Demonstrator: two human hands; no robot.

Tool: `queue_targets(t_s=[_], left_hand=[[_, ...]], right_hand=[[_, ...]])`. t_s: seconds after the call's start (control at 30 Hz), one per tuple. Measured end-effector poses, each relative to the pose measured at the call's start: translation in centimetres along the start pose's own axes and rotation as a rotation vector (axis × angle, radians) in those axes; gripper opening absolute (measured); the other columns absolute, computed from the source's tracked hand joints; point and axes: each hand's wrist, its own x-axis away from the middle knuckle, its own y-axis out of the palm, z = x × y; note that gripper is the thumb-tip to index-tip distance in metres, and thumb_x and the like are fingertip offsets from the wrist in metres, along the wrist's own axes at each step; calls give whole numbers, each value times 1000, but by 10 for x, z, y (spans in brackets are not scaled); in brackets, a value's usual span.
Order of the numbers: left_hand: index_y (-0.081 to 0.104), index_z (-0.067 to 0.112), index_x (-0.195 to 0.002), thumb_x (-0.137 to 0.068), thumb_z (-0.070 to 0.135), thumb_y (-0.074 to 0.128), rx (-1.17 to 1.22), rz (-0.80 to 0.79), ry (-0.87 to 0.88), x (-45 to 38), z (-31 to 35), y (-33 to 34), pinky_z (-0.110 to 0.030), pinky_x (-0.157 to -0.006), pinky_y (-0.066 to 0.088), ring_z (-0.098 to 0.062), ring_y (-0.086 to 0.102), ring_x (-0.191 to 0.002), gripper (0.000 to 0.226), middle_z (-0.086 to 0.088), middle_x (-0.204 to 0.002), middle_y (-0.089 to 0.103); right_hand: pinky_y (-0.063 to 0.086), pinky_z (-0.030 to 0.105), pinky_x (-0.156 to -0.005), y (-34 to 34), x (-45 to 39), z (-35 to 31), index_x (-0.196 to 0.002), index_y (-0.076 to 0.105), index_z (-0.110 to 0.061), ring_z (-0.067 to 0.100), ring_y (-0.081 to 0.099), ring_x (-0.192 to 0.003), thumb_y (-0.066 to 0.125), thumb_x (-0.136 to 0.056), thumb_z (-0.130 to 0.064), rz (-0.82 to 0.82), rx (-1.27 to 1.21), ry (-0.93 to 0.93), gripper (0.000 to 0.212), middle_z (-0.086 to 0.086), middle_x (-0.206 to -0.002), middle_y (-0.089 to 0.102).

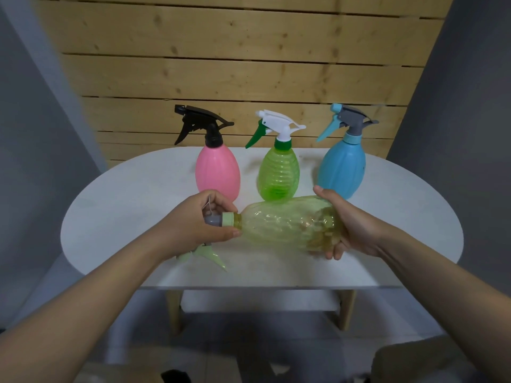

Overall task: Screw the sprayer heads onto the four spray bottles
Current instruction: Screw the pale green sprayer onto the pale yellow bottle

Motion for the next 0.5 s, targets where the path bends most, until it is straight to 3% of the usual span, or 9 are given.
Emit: queue_targets(t_s=[0.13,0.2,0.27,0.37,0.43,0.5], left_hand=[[61,20,-86,-68,11,80,-9,36,-56,-5,-5,-3,-14,-37,39,4,50,-43,28,3,-77,57],[62,19,-88,-67,12,80,47,51,-108,-7,-9,-9,-17,-39,39,1,53,-48,29,1,-74,63],[62,17,-93,-62,15,83,134,56,-148,-7,-11,-15,-27,-50,37,-11,61,-63,37,-1,-75,71],[61,15,-95,-54,20,87,182,40,-152,-7,-11,-18,-27,-49,35,-11,61,-60,48,4,-71,73],[60,13,-95,-61,16,84,159,37,-135,-7,-8,-16,-18,-37,32,-6,51,-43,41,8,-67,70],[60,13,-94,-67,11,79,151,48,-107,-6,-5,-14,-18,-34,32,-9,47,-42,34,1,-74,67]], right_hand=[[59,41,-63,7,-3,4,-89,75,-17,36,70,-79,48,-76,-68,-56,-135,-67,59,16,-87,71],[58,43,-73,7,-5,3,-107,68,-27,27,70,-91,59,-70,-59,-36,-198,-186,50,12,-110,67],[57,40,-77,2,-4,1,-120,56,-31,23,66,-101,75,-66,-43,-39,-229,-297,59,8,-119,61],[57,35,-71,-10,0,-1,-123,57,-28,25,67,-98,79,-64,-21,-80,-191,-396,63,8,-107,69],[57,31,-62,-13,2,-2,-120,61,-24,25,68,-91,75,-66,-29,-47,-139,-395,56,11,-105,70],[54,27,-51,-12,3,-2,-116,64,-18,25,71,-79,72,-65,-48,0,-72,-354,59,8,-96,74]])
